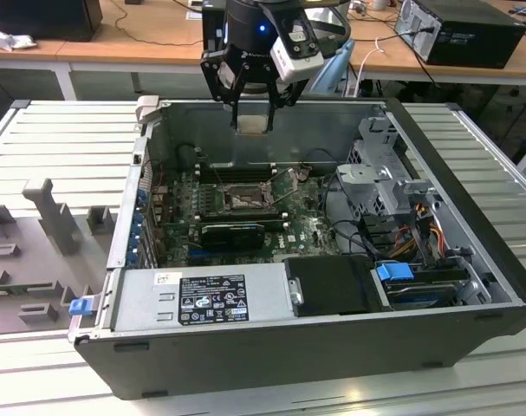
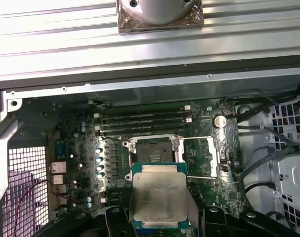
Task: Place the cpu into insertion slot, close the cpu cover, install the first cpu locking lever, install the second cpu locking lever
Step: 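Place the cpu into insertion slot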
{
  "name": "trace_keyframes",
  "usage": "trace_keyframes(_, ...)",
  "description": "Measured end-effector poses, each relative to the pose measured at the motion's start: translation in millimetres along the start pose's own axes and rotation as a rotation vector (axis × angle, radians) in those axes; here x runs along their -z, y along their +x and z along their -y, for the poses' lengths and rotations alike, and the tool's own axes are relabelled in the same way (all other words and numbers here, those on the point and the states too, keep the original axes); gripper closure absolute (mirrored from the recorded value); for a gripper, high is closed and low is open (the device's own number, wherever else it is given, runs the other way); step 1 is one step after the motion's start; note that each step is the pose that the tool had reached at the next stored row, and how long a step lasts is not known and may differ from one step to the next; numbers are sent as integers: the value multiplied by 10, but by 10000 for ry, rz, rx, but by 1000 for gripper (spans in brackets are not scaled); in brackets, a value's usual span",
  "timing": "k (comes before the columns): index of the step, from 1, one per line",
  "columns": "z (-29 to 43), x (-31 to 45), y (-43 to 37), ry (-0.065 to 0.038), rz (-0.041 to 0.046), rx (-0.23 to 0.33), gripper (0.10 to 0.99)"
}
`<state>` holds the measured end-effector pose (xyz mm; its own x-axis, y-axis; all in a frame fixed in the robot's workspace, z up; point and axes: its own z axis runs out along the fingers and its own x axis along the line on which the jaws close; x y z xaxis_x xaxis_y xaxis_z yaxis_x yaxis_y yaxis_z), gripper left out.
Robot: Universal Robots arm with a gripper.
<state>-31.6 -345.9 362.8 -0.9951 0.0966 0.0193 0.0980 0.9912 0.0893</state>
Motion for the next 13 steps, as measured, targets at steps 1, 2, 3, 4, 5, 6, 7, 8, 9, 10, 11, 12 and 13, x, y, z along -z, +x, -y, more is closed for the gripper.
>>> trace_keyframes(1,0,0,0,-1,2,-18,565)
trace_keyframes(2,0,0,0,-1,3,-33,565)
trace_keyframes(3,0,0,0,-2,4,-49,565)
trace_keyframes(4,0,0,0,-1,5,-59,565)
trace_keyframes(5,0,0,0,-2,7,-74,565)
trace_keyframes(6,0,0,0,-2,8,-83,565)
trace_keyframes(7,0,0,0,-2,8,-91,565)
trace_keyframes(8,0,0,0,-3,10,-102,565)
trace_keyframes(9,0,0,0,-3,11,-124,565)
trace_keyframes(10,0,0,0,-3,12,-134,565)
trace_keyframes(11,0,0,0,-3,13,-144,565)
trace_keyframes(12,0,0,0,-4,14,-158,565)
trace_keyframes(13,0,0,0,-4,15,-169,565)
